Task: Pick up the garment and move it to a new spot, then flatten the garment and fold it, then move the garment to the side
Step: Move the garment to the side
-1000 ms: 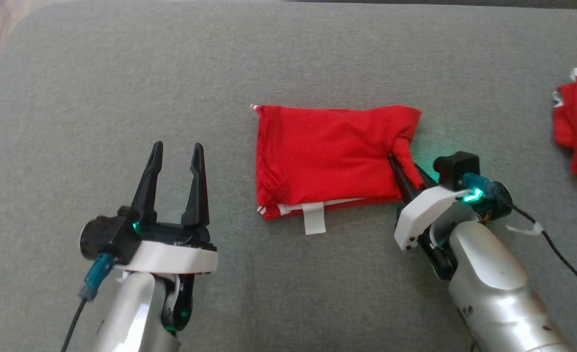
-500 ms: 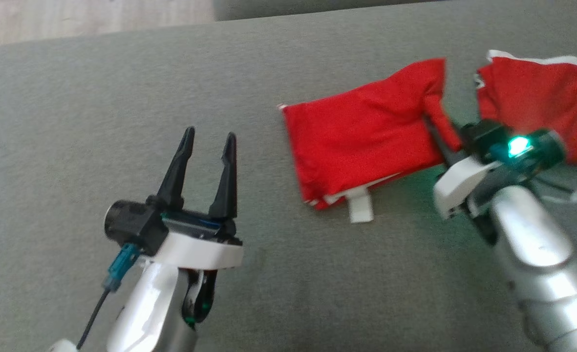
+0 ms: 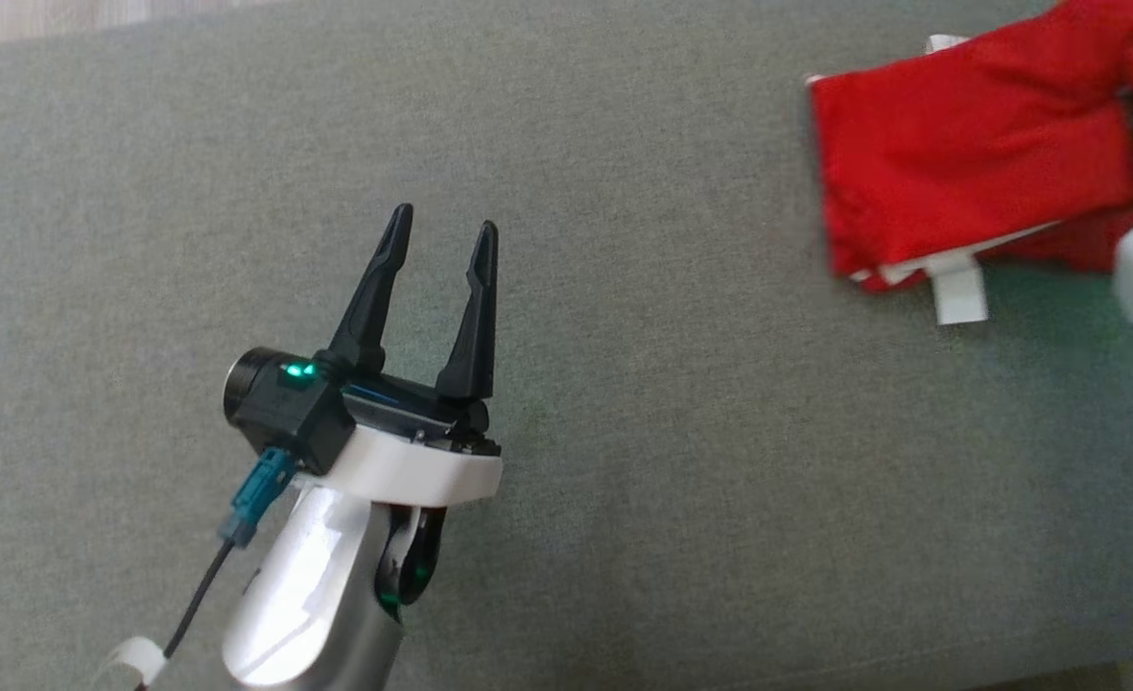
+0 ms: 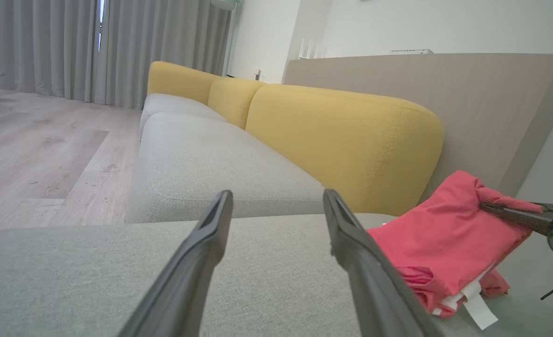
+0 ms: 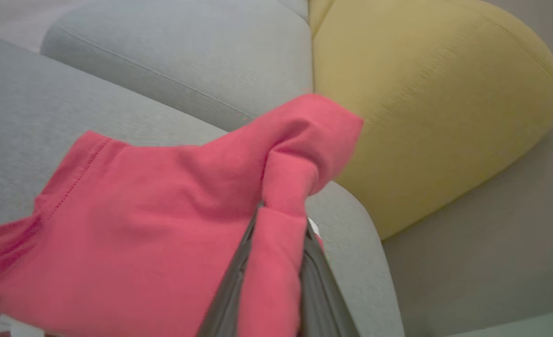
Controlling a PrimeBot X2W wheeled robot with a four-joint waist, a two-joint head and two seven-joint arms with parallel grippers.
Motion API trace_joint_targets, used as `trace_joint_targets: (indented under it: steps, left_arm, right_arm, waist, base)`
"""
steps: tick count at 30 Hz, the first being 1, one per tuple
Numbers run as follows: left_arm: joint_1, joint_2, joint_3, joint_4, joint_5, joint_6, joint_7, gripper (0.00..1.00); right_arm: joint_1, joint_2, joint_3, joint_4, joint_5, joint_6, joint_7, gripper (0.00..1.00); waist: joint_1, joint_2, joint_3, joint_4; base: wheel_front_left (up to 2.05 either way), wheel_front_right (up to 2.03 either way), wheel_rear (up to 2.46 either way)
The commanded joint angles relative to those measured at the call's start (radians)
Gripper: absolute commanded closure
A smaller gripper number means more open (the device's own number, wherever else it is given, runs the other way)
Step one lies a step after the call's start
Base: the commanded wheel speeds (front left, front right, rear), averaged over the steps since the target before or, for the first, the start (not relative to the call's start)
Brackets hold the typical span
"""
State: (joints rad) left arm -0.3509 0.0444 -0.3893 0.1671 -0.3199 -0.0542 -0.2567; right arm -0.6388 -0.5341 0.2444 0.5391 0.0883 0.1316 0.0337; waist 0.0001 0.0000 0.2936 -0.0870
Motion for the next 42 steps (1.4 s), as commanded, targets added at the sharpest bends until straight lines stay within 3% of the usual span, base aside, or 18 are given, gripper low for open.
trace_joint_targets:
  steps: [1, 7, 15, 16, 17, 27, 35, 42]
  left_arm:
    - [-0.039, 0.006, 0.028, -0.027, 0.002, -0.004, -0.005, 0.0]
    - [-0.047, 0.006, 0.023, -0.025, 0.0, -0.014, -0.005, 0.0]
    - [-0.052, 0.006, 0.035, -0.021, 0.009, -0.022, -0.005, 0.0]
    - [-0.052, 0.006, 0.038, -0.021, 0.011, -0.023, -0.005, 0.0]
    - [-0.05, 0.006, 0.042, -0.019, 0.011, -0.023, -0.005, 0.0]
    - [-0.015, 0.006, 0.108, -0.023, 0.036, -0.019, -0.005, 0.0]
    - [0.045, 0.006, 0.192, -0.062, 0.051, -0.004, -0.005, 0.0]
    - [0.109, 0.006, 0.249, -0.076, 0.054, -0.005, -0.005, 0.0]
  right_arm:
    - [-0.017, -0.039, -0.01, -0.027, 0.008, -0.001, 0.006, 1.0]
    - [0.003, -0.091, -0.098, 0.025, -0.006, -0.001, 0.044, 1.0]
    - [0.03, -0.079, -0.209, 0.095, -0.06, -0.001, 0.053, 1.0]
    - [0.029, -0.072, -0.224, 0.1, -0.065, -0.001, 0.05, 0.34]
    - [0.028, -0.062, -0.241, 0.107, -0.068, -0.001, 0.05, 0.0]
    - [0.018, 0.054, -0.279, 0.003, -0.095, -0.001, 0.0, 0.0]
    - [0.05, 0.185, -0.228, -0.229, 0.0, -0.001, 0.005, 0.0]
    - [0.139, 0.341, -0.222, -0.412, 0.064, -0.001, -0.002, 0.0]
  waist:
    - [-0.0001, 0.0, 0.01, 0.005]
    - [-0.0001, 0.0, 0.038, 0.023]
    - [-0.0001, 0.0, 0.064, 0.036]
    - [-0.0001, 0.0, 0.064, 0.035]
    - [-0.0001, 0.0, 0.062, 0.034]
    - [-0.0001, 0.0, -0.027, 0.012]
    - [-0.0001, 0.0, -0.129, 0.029]
    - [-0.0001, 0.0, -0.189, 0.065]
  base:
    - [0.0, 0.0, 0.0]
    - [0.0, 0.0, 0.0]
    - [0.0, 0.0, 0.0]
    - [0.0, 0.0, 0.0]
    - [0.0, 0.0, 0.0]
    - [0.0, 0.0, 0.0]
    - [0.0, 0.0, 0.0]
    - [0.0, 0.0, 0.0]
